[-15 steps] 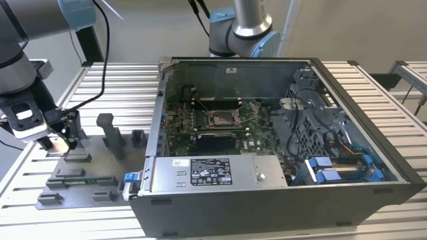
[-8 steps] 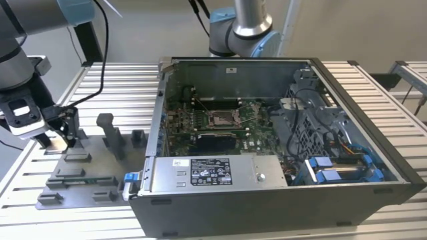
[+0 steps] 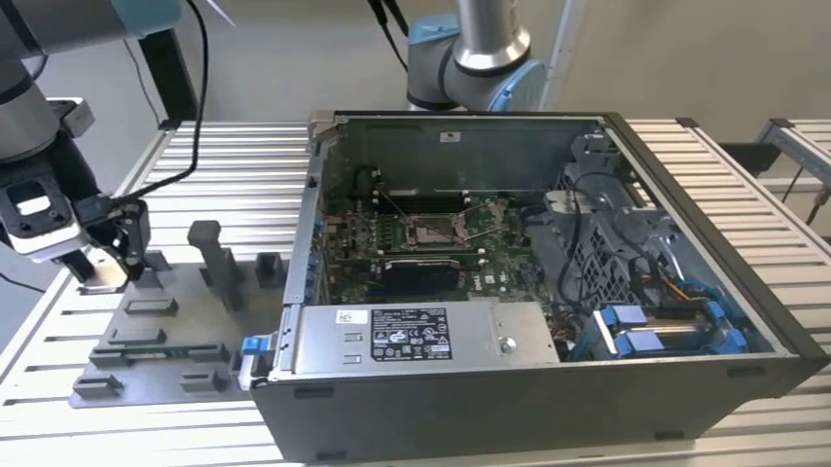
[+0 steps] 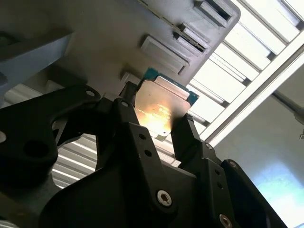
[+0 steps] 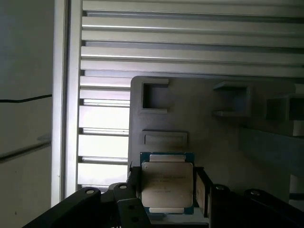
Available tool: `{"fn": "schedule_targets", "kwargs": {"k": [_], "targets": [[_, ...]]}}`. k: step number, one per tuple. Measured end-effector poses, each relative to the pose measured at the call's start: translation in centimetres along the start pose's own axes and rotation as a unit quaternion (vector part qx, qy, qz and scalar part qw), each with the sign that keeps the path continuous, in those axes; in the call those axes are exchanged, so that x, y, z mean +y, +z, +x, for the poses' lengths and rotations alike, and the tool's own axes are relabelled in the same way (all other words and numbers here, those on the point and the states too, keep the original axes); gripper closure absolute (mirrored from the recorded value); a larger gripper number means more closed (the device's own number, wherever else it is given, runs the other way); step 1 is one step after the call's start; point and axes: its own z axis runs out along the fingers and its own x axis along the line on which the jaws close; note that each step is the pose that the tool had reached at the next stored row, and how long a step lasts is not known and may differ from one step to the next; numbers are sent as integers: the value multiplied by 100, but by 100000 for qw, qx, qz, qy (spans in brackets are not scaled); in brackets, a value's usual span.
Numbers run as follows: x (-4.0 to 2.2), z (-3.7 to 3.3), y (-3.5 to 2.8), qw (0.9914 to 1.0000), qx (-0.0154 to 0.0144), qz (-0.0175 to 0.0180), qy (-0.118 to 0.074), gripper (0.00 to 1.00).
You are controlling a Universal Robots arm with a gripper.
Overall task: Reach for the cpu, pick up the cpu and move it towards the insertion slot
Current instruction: 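Pick up the cpu and move it towards the insertion slot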
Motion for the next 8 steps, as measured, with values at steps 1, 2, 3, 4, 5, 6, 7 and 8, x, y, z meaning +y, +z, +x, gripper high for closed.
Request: {"fn": "schedule_targets", "kwargs": {"k": [1,2,3,4,5,6,7,8], "targets": [[1,0,-18,100000,2,0,-1,100],[1,0,-36,100000,4,3,3,100],[2,0,-52,100000,3,1,4,100],[3,0,-68,100000,5,1,4,100],[4,1,-83,100000,5,0,7,100],[4,0,-98,100000,1,1,5,100],[5,1,-110,100000,1,-1,7,100],[6,1,-125,100000,-1,-2,16,100]]}}
